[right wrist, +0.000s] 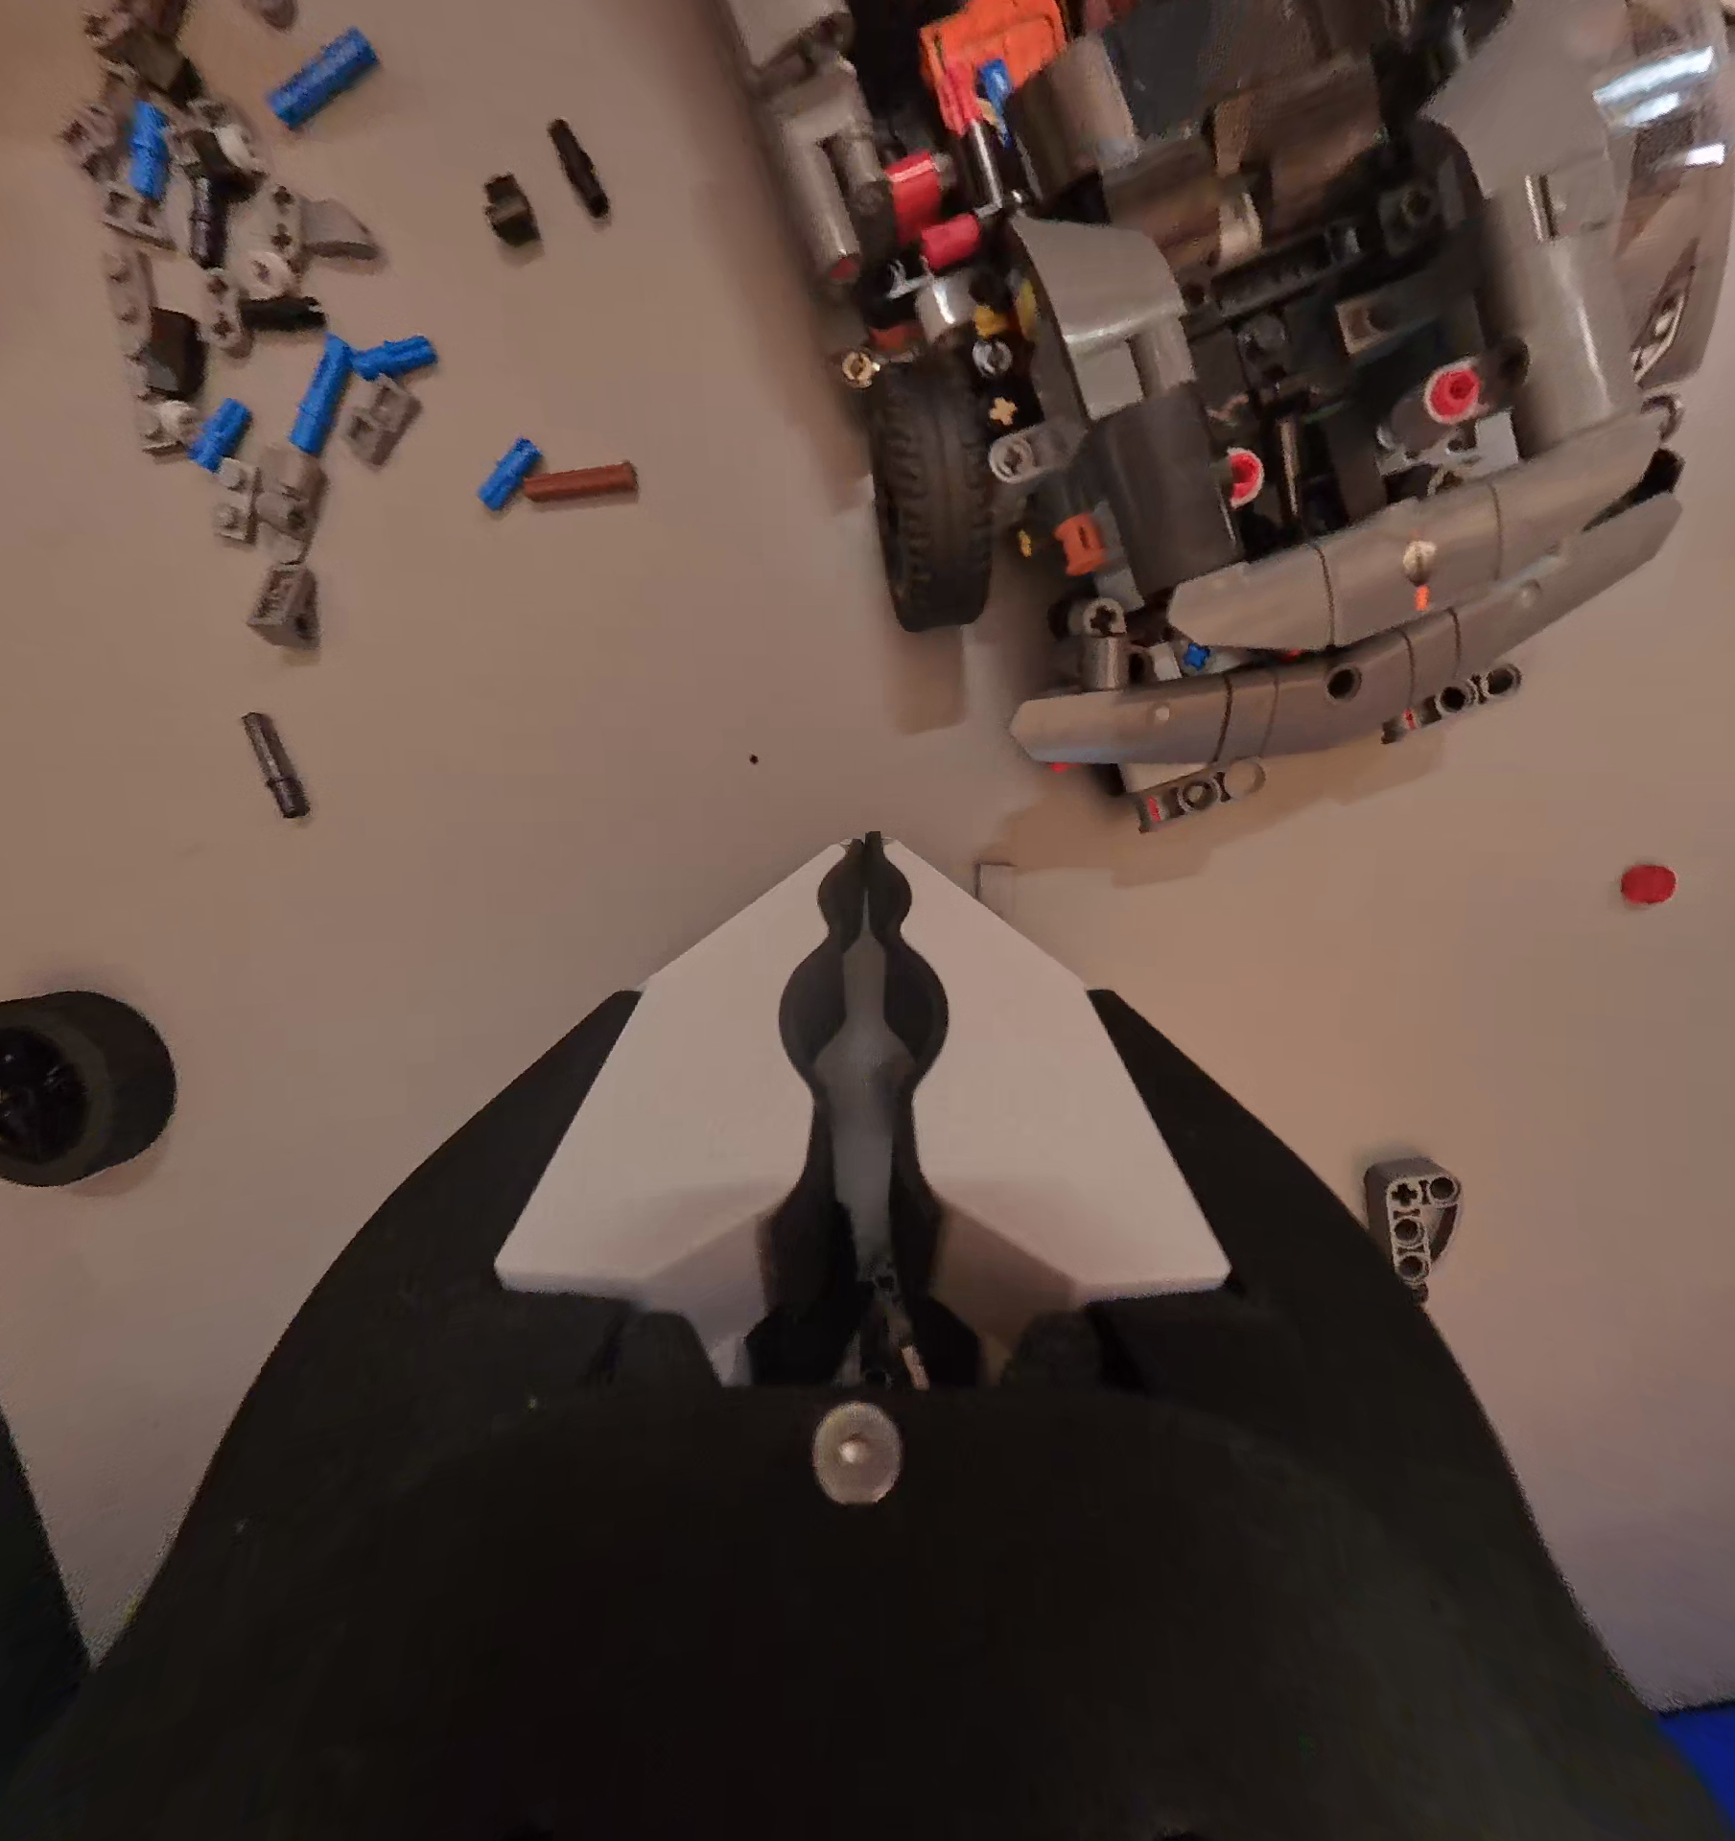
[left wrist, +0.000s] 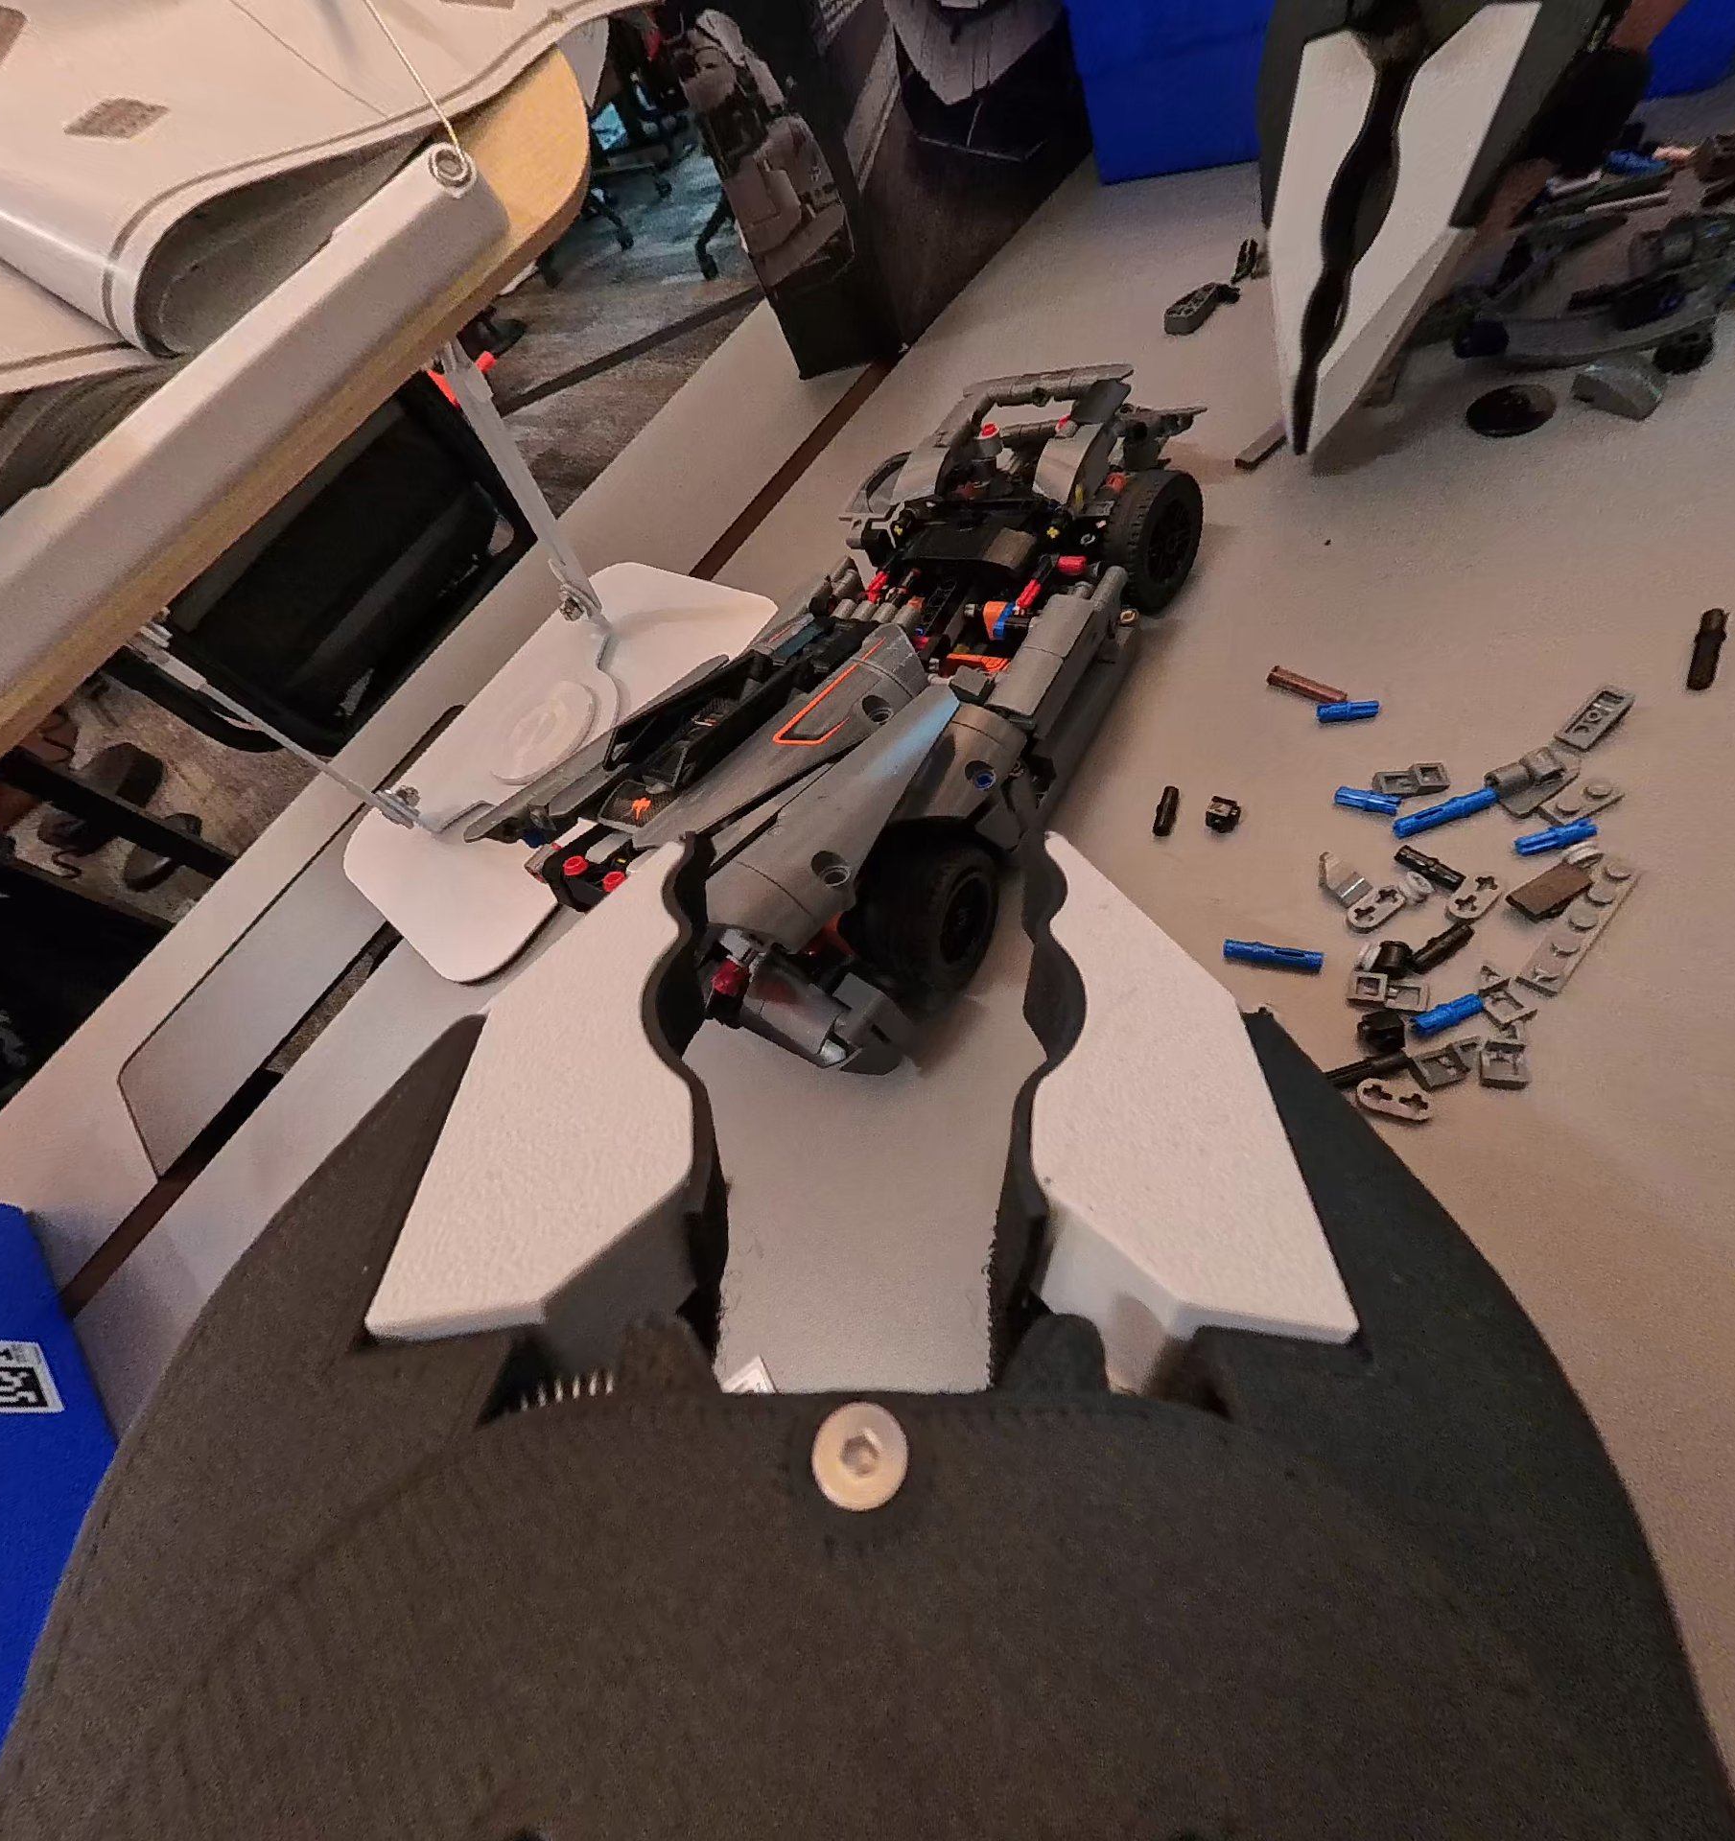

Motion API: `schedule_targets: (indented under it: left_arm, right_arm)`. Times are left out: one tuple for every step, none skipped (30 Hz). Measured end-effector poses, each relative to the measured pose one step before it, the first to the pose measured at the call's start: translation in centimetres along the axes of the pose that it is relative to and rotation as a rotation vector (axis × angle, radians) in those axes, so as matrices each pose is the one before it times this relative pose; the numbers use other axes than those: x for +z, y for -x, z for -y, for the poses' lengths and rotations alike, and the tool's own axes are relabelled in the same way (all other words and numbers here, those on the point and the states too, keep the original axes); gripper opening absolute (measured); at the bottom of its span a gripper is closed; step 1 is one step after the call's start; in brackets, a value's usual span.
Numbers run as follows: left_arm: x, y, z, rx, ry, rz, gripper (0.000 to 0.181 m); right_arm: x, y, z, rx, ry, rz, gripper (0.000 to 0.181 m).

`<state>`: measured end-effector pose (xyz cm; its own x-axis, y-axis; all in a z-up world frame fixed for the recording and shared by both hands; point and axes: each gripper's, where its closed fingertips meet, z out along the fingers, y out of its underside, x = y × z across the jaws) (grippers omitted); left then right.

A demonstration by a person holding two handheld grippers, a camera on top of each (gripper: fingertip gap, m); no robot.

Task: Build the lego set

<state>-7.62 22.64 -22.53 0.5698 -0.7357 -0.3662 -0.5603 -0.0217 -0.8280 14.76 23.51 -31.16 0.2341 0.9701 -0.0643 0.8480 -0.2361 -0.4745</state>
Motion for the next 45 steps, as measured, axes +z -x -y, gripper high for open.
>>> schedule_targets:
  left_arm:
    - [-0.056,-0.034,0.15,0.0039,-0.0042,0.0019,0.061]
    - [-0.078,-0.064,0.221,0.005,-0.0064,0.0006,0.06]
    - [-0.08,-0.112,0.251,0.0058,-0.0081,-0.0013,0.059]
    - [-0.059,-0.101,0.224,0.0067,-0.0061,0.0002,0.059]
    - [-0.055,-0.133,0.222,0.01,-0.0049,0.0009,0.058]
    - [-0.036,-0.204,0.225,0.0148,-0.0049,-0.0006,0.058]
    - [0.024,-0.256,0.163,0.015,-0.0003,-0.0026,0.058]
    - [0.037,-0.32,0.172,0.0112,-0.0002,-0.0055,0.058]
    - [0.041,-0.391,0.27,0.008,-0.0052,-0.0085,0.058]
    - [0.066,-0.47,0.314,0.0059,-0.0049,-0.012,0.058]
    - [0.081,-0.489,0.358,0.0073,-0.0037,-0.0107,0.059]
    - [0.074,-0.508,0.413,0.0122,-0.0044,-0.0094,0.059]
    - [0.085,-0.495,0.352,0.0166,-0.0025,-0.0077,0.059]
    - [0.104,-0.478,0.222,0.0194,0.003,-0.0083,0.06]
    - [0.123,-0.381,0.069,0.018,0.0056,-0.0052,0.06]
    - [0.131,-0.287,-0.022,0.0129,0.0047,-0.0032,0.06]
    - [0.128,-0.189,-0.122,0.0073,0.0052,-0.0033,0.059]
    - [0.135,-0.113,-0.211,0.0004,0.0065,-0.0037,0.06]
    - [0.098,0.0,-0.206,-0.0035,0.0039,-0.0012,0.059]
    - [0.056,0.064,-0.179,-0.0062,0.0024,-0.0002,0.059]
    - [0.023,0.11,-0.146,-0.0085,0.0015,-0.0002,0.059]
    - [-0.02,0.143,-0.08,-0.0084,-0.0006,0.0011,0.059]
    - [-0.044,0.139,-0.056,-0.007,-0.0013,0.002,0.059]
    - [-0.048,0.123,-0.027,-0.0047,-0.0012,0.0019,0.059]
    - [-0.025,0.097,-0.044,-0.0026,0.0003,0.0017,0.06]
    - [-0.014,0.065,-0.057,-0.001,0.0006,0.0014,0.06]
    - [0.011,0.01,-0.054,-0.0009,0.0011,-0.0001,0.06]
    - [0.021,-0.008,-0.058,-0.0009,0.0013,-0.0008,0.06]
    - [0.04,-0.034,-0.043,-0.0001,0.001,-0.0013,0.059]
    - [0.042,-0.031,-0.047,0.0007,0.0017,-0.0012,0.059]
    - [0.04,-0.032,-0.033,0.0004,0.0013,-0.0013,0.059]
    - [0.028,-0.051,-0.014,-0.0004,0.0007,-0.0016,0.059]
    - [0.03,-0.033,-0.023,0.0002,0.0013,-0.0011,0.059]
    - [0.015,-0.042,-0.01,0.0007,0.001,-0.0013,0.059]
    - [0.007,-0.027,0.013,0.0008,0.0,-0.0011,0.059]
    - [-0.006,-0.04,0.034,0.0006,-0.0003,-0.002,0.059]
    - [-0.019,-0.039,0.062,0.0013,-0.0006,-0.0016,0.059]
    - [-0.023,-0.025,0.076,0.0014,-0.0015,-0.0012,0.06]
    - [-0.035,0.009,0.106,0.0001,-0.0029,0.0015,0.06]
    - [-0.03,-0.056,0.096,-0.0014,-0.0018,-0.0027,0.06]
    - [-0.019,-0.083,0.101,-0.0004,-0.0003,-0.0051,0.059]
    - [-0.024,-0.111,0.145,0.003,-0.0022,-0.0036,0.059]
    - [-0.033,-0.097,0.183,0.0044,-0.0031,-0.0007,0.058]
    - [-0.024,-0.227,0.237,0.0067,-0.0039,-0.0061,0.056]
    - [0.012,-0.304,0.263,0.01,-0.001,-0.0075,0.056]
  right_arm:
    - [-0.224,0.204,0.168,-0.0006,-0.0068,0.0066,0.0]
    - [-0.249,0.352,0.238,-0.0012,-0.0125,0.017,0.0]
    - [-0.237,0.476,0.321,-0.0061,-0.0189,0.023,0.0]
    - [-0.218,0.508,0.334,-0.0058,-0.0197,0.0239,0.0]
    - [-0.165,0.491,0.283,-0.002,-0.0155,0.024,0.0]
    - [-0.087,0.483,0.233,-0.0029,-0.0108,0.0234,0.0]
    - [-0.042,0.439,0.189,-0.0049,-0.0079,0.0206,0.0]
    - [-0.019,0.473,0.223,-0.0004,-0.0099,0.0235,0.0]
    - [-0.051,0.659,0.418,0.0011,-0.0202,0.0352,0.0]
    - [-0.106,0.739,0.587,-0.0022,-0.0293,0.0382,0.0]
    - [-0.158,0.457,0.5,-0.0027,-0.0219,0.0188,0.0]
    - [-0.275,-0.078,0.308,-0.0025,-0.01,-0.0131,0.0]
    - [-0.433,-0.593,0.16,0.0022,-0.0066,-0.0411,0.0]
    - [-0.518,-1.007,-0.285,0.0158,0.016,-0.0571,0.0]
    - [-0.542,-1.341,-0.804,0.0157,0.0437,-0.0714,0.0]
    - [-0.514,-1.414,-0.855,0.0102,0.0347,-0.0705,0.006]
    - [-0.45,-1.227,-0.657,0.0219,0.0135,-0.0504,0.015]
    - [-0.305,-0.978,-0.524,0.0318,0.0061,-0.0295,0.016]
    - [-0.118,-0.729,-0.454,0.0234,0.008,-0.0178,0.02]
    - [0.095,-0.506,-0.37,0.0018,0.0077,-0.0137,0.021]
    - [0.335,-0.307,-0.373,-0.0131,0.0115,-0.0121,0.021]
    - [0.57,-0.15,-0.576,-0.0102,0.0298,-0.0066,0.02]
    - [0.719,-0.03,-0.644,-0.0074,0.0426,-0.0045,0.022]
    - [0.739,0.017,-0.518,-0.0143,0.0403,-0.0076,0.023]
    - [0.674,0.112,-0.378,-0.0164,0.0353,-0.005,0.023]
    - [0.558,0.143,-0.243,-0.0122,0.0295,-0.0023,0.023]
    - [0.332,0.106,0.013,-0.0081,0.0142,-0.0024,0.023]
    - [0.115,0.072,0.128,-0.0029,0.0054,-0.0004,0.018]
    - [0.06,0.039,0.0,-0.0004,0.0099,-0.0007,0.018]
    - [0.019,0.093,0.032,-0.0027,0.0043,0.0031,0.015]
    - [0.041,0.128,0.072,-0.0045,0.0,0.0041,0.009]
    - [0.04,0.085,0.093,-0.004,-0.001,0.0015,0.005]
    - [0.007,0.005,0.018,-0.0006,0.0037,-0.0011,0.005]
    - [0.001,-0.016,-0.002,-0.0006,0.0036,-0.0007,0.005]
    - [-0.005,-0.022,-0.01,-0.0027,0.0003,-0.0016,0.005]
    - [-0.03,0.075,-0.034,0.0001,-0.0008,0.0051,0.005]
    - [-0.094,0.246,0.056,0.0025,-0.0067,0.0154,0.005]
    - [-0.205,0.339,0.253,0.0037,-0.0189,0.0202,0.005]
    - [-0.332,0.396,0.405,0.006,-0.0262,0.023,0.005]
    - [-0.447,0.543,0.521,0.0039,-0.0308,0.03,0.005]
    - [-0.528,0.726,0.698,-0.0014,-0.0395,0.0357,0.005]
    - [-0.537,0.834,0.821,-0.0012,-0.0446,0.0396,0.005]
    - [-0.496,1.013,0.87,-0.0017,-0.0434,0.0474,0.005]
    - [-0.408,1.148,0.953,-0.0099,-0.0446,0.051,0.005]
    - [-0.271,1.148,1.012,-0.012,-0.0451,0.0483,0.005]
